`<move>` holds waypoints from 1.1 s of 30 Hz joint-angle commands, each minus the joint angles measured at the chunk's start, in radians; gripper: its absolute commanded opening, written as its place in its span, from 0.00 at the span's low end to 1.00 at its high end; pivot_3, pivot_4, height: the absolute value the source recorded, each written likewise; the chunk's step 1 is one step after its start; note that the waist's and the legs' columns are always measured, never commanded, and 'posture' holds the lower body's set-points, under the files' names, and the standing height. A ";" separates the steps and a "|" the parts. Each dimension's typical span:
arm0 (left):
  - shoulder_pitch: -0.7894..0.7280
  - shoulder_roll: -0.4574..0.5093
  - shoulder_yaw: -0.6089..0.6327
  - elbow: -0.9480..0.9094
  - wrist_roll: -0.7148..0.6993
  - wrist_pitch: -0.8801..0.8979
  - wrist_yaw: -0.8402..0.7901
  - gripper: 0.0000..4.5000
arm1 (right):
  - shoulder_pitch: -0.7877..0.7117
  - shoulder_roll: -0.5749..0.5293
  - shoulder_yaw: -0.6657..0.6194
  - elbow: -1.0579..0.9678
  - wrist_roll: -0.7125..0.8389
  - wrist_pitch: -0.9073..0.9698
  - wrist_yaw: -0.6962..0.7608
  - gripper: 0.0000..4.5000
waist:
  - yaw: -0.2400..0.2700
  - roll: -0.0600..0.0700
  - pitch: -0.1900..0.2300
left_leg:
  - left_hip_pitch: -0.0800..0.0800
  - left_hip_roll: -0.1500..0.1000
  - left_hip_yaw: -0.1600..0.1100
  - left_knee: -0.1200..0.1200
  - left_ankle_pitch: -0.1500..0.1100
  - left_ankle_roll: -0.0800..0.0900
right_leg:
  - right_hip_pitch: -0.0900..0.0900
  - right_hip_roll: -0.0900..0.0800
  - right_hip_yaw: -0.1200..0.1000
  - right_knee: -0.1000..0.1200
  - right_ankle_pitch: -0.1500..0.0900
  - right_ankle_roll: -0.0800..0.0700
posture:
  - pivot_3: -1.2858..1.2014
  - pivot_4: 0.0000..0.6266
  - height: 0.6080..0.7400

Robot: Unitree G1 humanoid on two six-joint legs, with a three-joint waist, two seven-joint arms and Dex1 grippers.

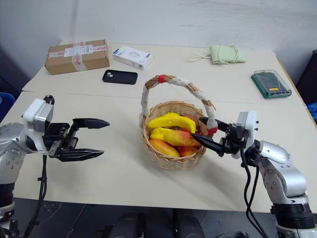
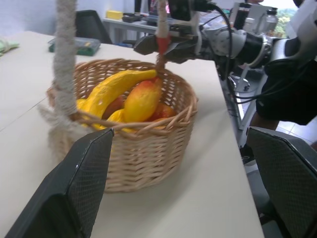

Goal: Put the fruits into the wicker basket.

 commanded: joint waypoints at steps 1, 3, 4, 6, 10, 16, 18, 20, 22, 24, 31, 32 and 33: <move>-0.017 0.004 0.004 -0.048 -0.038 0.020 0.021 1.00 | -0.011 0.008 -0.023 -0.015 0.002 -0.008 0.023 0.39 | 0.000 0.000 0.000 | 0.000 0.000 0.000 0.000 0.000 0.000 | 0.000 0.000 0.000 0.000 0.000 0.000 | 0.52 0.24 1.00; -0.028 0.001 -0.003 -0.047 -0.044 0.028 0.028 1.00 | -0.006 0.007 -0.030 -0.026 0.000 -0.009 0.028 0.23 | -0.001 0.000 0.000 | 0.001 0.000 0.000 0.000 0.001 0.000 | 0.000 0.000 0.000 0.001 0.000 0.000 | 0.52 0.24 1.00; -0.033 -0.001 -0.009 -0.045 -0.044 0.030 0.030 1.00 | 0.001 0.005 -0.038 -0.036 0.002 -0.014 0.035 0.18 | -0.002 0.000 0.000 | 0.001 0.000 0.000 0.000 0.001 0.000 | 0.000 0.000 0.000 0.001 0.000 0.000 | 0.52 0.24 1.00; -0.046 -0.009 -0.030 -0.032 -0.035 0.025 0.025 1.00 | 0.030 -0.002 -0.072 -0.089 0.033 0.000 0.026 0.04 | -0.001 0.000 0.000 | 0.001 0.000 0.000 0.000 0.002 0.000 | 0.000 0.000 0.000 0.002 0.000 0.000 | 0.52 0.24 1.00; -0.067 -0.028 -0.067 0.003 -0.015 0.010 0.015 1.00 | 0.127 0.012 -0.158 -0.210 0.057 0.018 -0.063 0.04 | 0.001 0.001 0.000 | 0.001 0.000 0.000 0.000 0.002 -0.001 | 0.000 0.000 0.000 0.002 0.000 0.000 | 0.52 0.24 1.00; -0.120 -0.070 -0.137 0.069 0.013 0.009 0.009 1.00 | 0.300 0.085 -0.400 -0.300 0.014 -0.058 -0.243 0.04 | 0.002 0.001 0.000 | 0.000 -0.002 0.000 0.000 0.002 0.000 | 0.001 0.000 0.000 0.001 0.001 0.001 | 0.52 0.24 1.00; -0.142 -0.063 -0.161 0.087 0.014 0.040 0.001 1.00 | 0.312 0.106 -0.498 -0.246 -0.003 -0.105 -0.291 0.04 | 0.001 0.001 0.000 | 0.001 -0.002 0.000 0.000 0.002 0.000 | 0.001 0.000 0.001 0.001 0.001 0.002 | 0.52 0.24 1.00; -0.171 -0.064 -0.187 0.122 0.034 0.029 -0.019 1.00 | 0.314 0.078 -0.567 -0.125 -0.031 -0.148 -0.259 0.04 | 0.000 0.001 0.000 | 0.001 -0.003 0.000 0.000 0.003 0.001 | 0.001 0.000 0.001 0.001 0.001 0.002 | 0.52 0.24 1.00; -0.190 -0.071 -0.200 0.145 0.048 0.017 -0.033 1.00 | 0.295 0.048 -0.589 -0.018 -0.055 -0.182 -0.224 0.04 | -0.002 0.001 0.000 | 0.003 -0.004 0.001 0.000 0.003 0.001 | 0.002 0.000 0.001 0.001 0.001 0.002 | 0.52 0.24 1.00; -0.207 -0.073 -0.210 0.161 0.052 0.021 -0.046 1.00 | 0.254 0.018 -0.587 0.098 -0.082 -0.211 -0.200 0.04 | -0.008 0.001 0.001 | 0.003 -0.006 0.001 0.000 0.003 0.001 | 0.002 0.001 0.002 0.001 0.001 0.002 | 0.52 0.24 1.00; -0.226 -0.074 -0.212 0.187 0.062 0.027 -0.053 1.00 | 0.090 -0.013 -0.547 0.386 -0.147 -0.276 -0.174 0.04 | -0.027 0.005 0.002 | 0.003 -0.002 0.001 -0.001 0.005 -0.002 | 0.001 0.005 0.004 0.002 0.001 0.002 | 0.52 0.24 1.00; -0.224 -0.076 -0.210 0.188 0.064 0.024 -0.051 1.00 | 0.069 -0.007 -0.549 0.406 -0.138 -0.268 -0.183 0.04 | -0.030 0.006 0.003 | 0.003 -0.002 0.001 -0.001 0.005 -0.003 | 0.001 0.006 0.004 0.002 0.001 0.002 | 0.52 0.24 1.00; -0.219 -0.077 -0.206 0.187 0.069 0.015 -0.046 1.00 | 0.063 -0.005 -0.540 0.413 -0.151 -0.284 -0.177 0.12 | -0.030 0.006 0.003 | 0.003 -0.001 0.001 -0.001 0.005 -0.004 | 0.001 0.007 0.005 0.002 0.001 0.002 | 0.52 0.24 1.00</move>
